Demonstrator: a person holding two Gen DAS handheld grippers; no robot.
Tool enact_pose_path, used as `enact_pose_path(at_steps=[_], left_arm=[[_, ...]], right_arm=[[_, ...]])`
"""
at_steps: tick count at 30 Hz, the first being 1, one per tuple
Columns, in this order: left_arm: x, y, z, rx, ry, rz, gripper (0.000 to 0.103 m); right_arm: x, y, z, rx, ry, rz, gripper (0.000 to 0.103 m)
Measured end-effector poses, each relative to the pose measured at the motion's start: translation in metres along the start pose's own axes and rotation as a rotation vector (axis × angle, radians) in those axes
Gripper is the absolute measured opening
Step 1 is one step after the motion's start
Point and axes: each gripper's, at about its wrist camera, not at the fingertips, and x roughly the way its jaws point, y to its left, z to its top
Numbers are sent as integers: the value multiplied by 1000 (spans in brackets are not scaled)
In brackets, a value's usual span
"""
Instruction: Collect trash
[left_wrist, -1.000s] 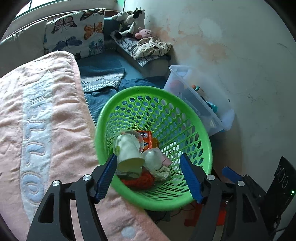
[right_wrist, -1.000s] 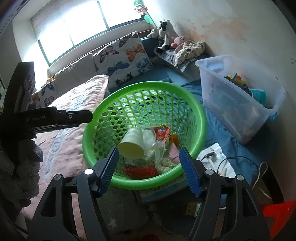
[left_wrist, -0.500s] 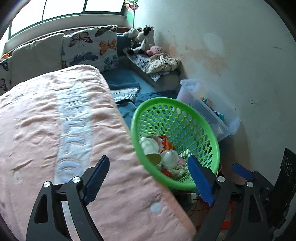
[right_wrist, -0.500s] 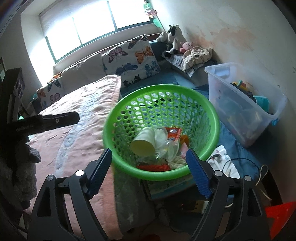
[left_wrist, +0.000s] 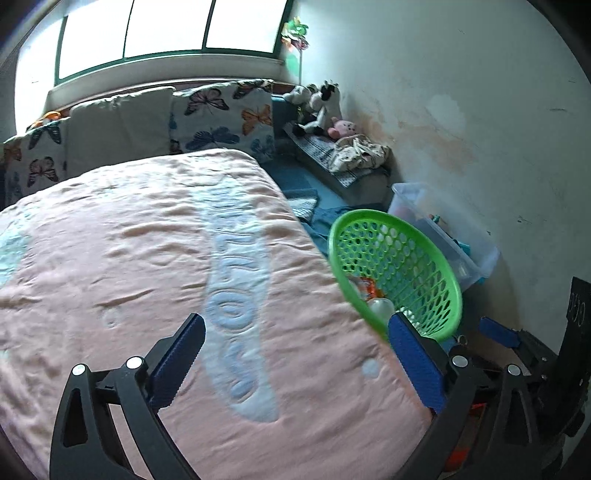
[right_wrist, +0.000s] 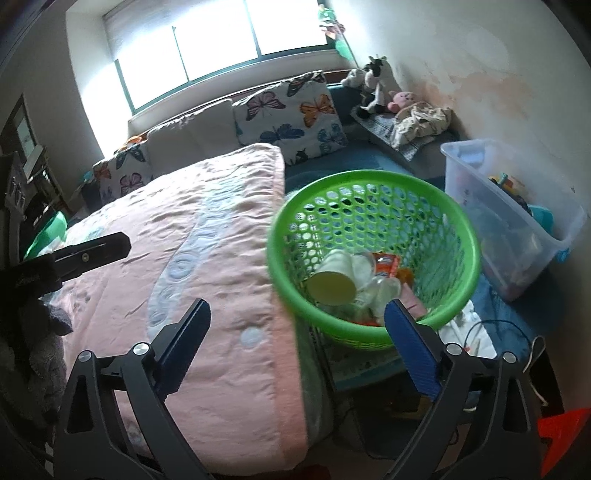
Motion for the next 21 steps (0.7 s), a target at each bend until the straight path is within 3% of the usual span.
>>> enact_pose_path(at_steps=[21], left_arm=[[-71, 69, -52, -77, -94, 188, 96]], right_arm=[[1, 59, -5, -82, 20, 75, 97]])
